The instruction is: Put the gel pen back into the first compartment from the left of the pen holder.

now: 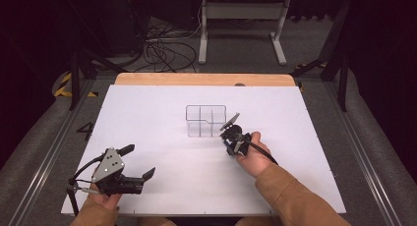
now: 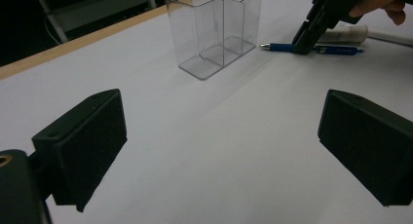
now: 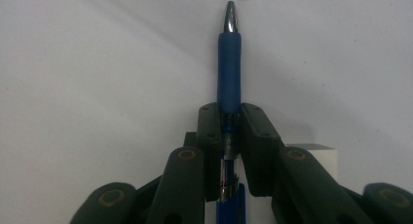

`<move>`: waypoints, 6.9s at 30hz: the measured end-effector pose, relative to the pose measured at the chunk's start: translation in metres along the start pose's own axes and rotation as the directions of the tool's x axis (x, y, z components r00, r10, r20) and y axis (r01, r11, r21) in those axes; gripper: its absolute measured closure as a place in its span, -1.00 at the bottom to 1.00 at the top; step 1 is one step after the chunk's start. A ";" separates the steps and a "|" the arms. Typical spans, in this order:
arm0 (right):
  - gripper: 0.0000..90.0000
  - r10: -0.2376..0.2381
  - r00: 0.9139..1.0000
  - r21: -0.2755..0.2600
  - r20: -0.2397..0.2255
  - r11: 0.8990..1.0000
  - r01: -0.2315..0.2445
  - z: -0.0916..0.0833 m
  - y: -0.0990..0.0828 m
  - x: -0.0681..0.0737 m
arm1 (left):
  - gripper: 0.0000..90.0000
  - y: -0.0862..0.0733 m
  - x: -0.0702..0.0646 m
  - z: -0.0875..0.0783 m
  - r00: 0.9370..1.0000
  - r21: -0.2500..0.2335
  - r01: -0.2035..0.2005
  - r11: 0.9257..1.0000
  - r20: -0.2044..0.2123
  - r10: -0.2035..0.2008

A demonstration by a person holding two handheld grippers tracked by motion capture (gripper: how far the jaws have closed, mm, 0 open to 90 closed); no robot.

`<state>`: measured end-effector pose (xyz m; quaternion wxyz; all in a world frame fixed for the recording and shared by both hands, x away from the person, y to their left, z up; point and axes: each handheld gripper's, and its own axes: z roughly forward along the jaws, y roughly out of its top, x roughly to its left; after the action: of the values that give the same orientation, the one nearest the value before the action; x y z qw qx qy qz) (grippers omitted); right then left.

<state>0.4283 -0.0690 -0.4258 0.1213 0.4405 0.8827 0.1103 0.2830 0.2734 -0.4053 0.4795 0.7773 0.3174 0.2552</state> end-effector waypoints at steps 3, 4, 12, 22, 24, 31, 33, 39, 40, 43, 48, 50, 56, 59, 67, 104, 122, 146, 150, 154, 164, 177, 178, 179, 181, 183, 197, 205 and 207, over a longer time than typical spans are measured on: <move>0.78 0.013 1.000 0.001 -0.012 1.000 -0.013 -0.001 0.000 -0.002 | -0.90 0.000 0.000 0.000 1.000 0.000 -0.001 1.000 -0.001 0.001; 0.78 0.019 1.000 -0.001 -0.018 1.000 -0.019 -0.001 0.000 -0.003 | -0.90 0.000 0.000 0.000 1.000 0.000 0.000 1.000 0.000 0.000; 0.78 0.010 0.999 -0.041 -0.040 0.999 -0.012 -0.017 -0.002 -0.003 | -0.90 0.000 0.000 0.000 1.000 0.000 -0.002 1.000 -0.002 0.002; 0.78 -0.001 0.999 -0.066 -0.049 0.998 -0.002 -0.028 -0.002 -0.003 | -0.90 0.000 0.000 0.000 1.000 0.001 -0.001 1.000 0.000 0.001; 0.77 0.000 0.999 -0.067 -0.050 0.998 -0.003 -0.029 -0.002 -0.003 | -0.90 0.000 0.000 0.000 1.000 0.000 0.000 1.000 0.000 0.000; 0.77 -0.008 0.998 -0.098 -0.062 0.995 0.002 -0.036 -0.003 -0.003 | -0.90 0.000 0.000 0.000 1.000 0.001 -0.001 1.000 -0.001 0.001; 0.77 -0.018 0.998 -0.112 -0.066 0.994 0.011 -0.041 -0.004 -0.003 | -0.90 0.000 0.000 0.000 1.000 0.000 -0.001 1.000 -0.001 0.001; 0.77 -0.045 0.996 -0.195 -0.081 0.980 0.029 -0.058 -0.006 -0.002 | -0.90 0.000 0.000 0.000 1.000 0.001 0.000 1.000 -0.002 0.000; 0.77 -0.051 0.996 -0.209 -0.079 0.977 0.034 -0.061 -0.006 -0.002 | -0.90 0.000 0.000 0.000 1.000 0.001 0.000 1.000 -0.001 0.000; 0.77 -0.066 0.994 -0.261 -0.085 0.964 0.042 -0.071 -0.007 -0.001 | -0.90 0.000 0.000 0.000 1.000 0.001 -0.001 1.000 -0.001 0.001; 0.77 -0.091 0.991 -0.348 -0.096 0.936 0.052 -0.084 -0.008 -0.002 | -0.90 0.000 0.000 0.000 1.000 0.000 0.001 1.000 -0.001 -0.001; 0.77 -0.096 0.990 -0.379 -0.098 0.924 0.052 -0.089 -0.008 -0.002 | -0.90 0.000 0.000 0.000 1.000 -0.001 0.001 1.000 -0.001 -0.001; 0.77 -0.112 0.989 -0.469 -0.101 0.882 0.052 -0.099 -0.010 -0.002 | -0.90 0.000 0.000 0.000 1.000 -0.001 0.002 1.000 0.000 -0.002; 0.77 -0.110 0.988 -0.501 -0.111 0.864 0.040 -0.104 -0.010 -0.003 | -0.90 0.000 0.000 0.000 1.000 -0.001 0.002 1.000 0.000 -0.002; 0.77 -0.133 0.984 -0.580 -0.122 0.814 0.038 -0.111 -0.008 -0.005 | -0.90 0.000 0.000 0.000 1.000 -0.002 0.003 1.000 0.001 -0.003; 0.77 -0.071 0.990 -0.763 -0.120 0.645 -0.046 -0.111 0.004 0.002 | -0.90 0.000 0.000 0.000 1.000 -0.001 0.000 1.000 -0.001 0.000; 0.77 -0.093 0.988 -0.815 -0.123 0.577 -0.047 -0.104 0.038 0.018 | -0.90 -0.001 0.001 0.000 1.000 0.000 0.002 1.000 0.007 -0.002; 0.76 -0.136 0.984 -0.866 -0.112 0.500 -0.030 -0.074 0.073 0.024 | -0.90 -0.001 0.002 0.000 1.000 -0.001 0.002 1.000 0.008 -0.002; 0.76 -0.136 0.986 -0.872 -0.101 0.488 -0.022 -0.069 0.077 0.026 | -0.90 -0.001 0.002 0.000 1.000 0.000 0.001 1.000 0.009 -0.001; 0.76 -0.139 0.986 -0.876 -0.093 0.482 -0.015 -0.065 0.079 0.028 | -0.90 -0.002 0.002 0.000 1.000 0.001 0.000 1.000 0.009 0.000; 0.76 -0.132 0.987 -0.874 -0.092 0.485 -0.017 -0.060 0.083 0.029 | -0.90 -0.002 0.002 0.000 1.000 0.001 -0.001 1.000 0.011 0.001; 0.75 -0.144 0.987 -0.867 -0.077 0.498 0.005 -0.051 0.086 0.036 | -0.90 -0.002 0.003 -0.002 1.000 -0.004 0.001 1.000 0.009 -0.001; 0.73 -0.147 0.986 -0.867 -0.076 0.499 0.008 -0.051 0.086 0.036 | -0.90 -0.002 0.003 -0.002 1.000 -0.005 0.002 1.000 0.009 -0.002; 0.59 -0.146 0.987 -0.867 -0.074 0.498 0.009 -0.051 0.086 0.036 | -0.90 -0.002 0.003 -0.002 1.000 -0.005 0.002 1.000 0.009 -0.002; 0.37 -0.144 0.987 -0.870 -0.073 0.493 0.008 -0.052 0.086 0.036 | -0.90 -0.002 0.003 -0.002 1.000 -0.006 0.002 1.000 0.010 -0.002; 0.26 -0.141 0.987 -0.871 -0.073 0.491 0.006 -0.054 0.085 0.035 | -0.90 -0.002 0.003 -0.002 1.000 -0.006 0.002 1.000 0.010 -0.001; -0.50 -0.116 0.992 -0.857 -0.048 0.515 0.019 -0.078 0.065 0.020 | -0.90 -0.002 0.003 -0.001 1.000 -0.005 0.002 1.000 0.012 -0.002; -0.64 -0.138 0.989 -0.857 -0.058 0.514 0.022 -0.092 0.053 0.012 | -0.90 -0.001 0.002 0.000 1.000 -0.003 0.003 1.000 0.012 -0.003; -0.69 -0.147 0.987 -0.856 -0.068 0.516 0.018 -0.094 0.050 0.011 | -0.90 -0.001 0.002 0.000 1.000 -0.004 0.001 1.000 0.012 -0.001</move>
<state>0.4305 -0.0392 -0.3234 0.2681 0.2736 0.7414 0.5511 0.2838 0.2756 -0.4062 0.4829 0.7777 0.3148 0.2509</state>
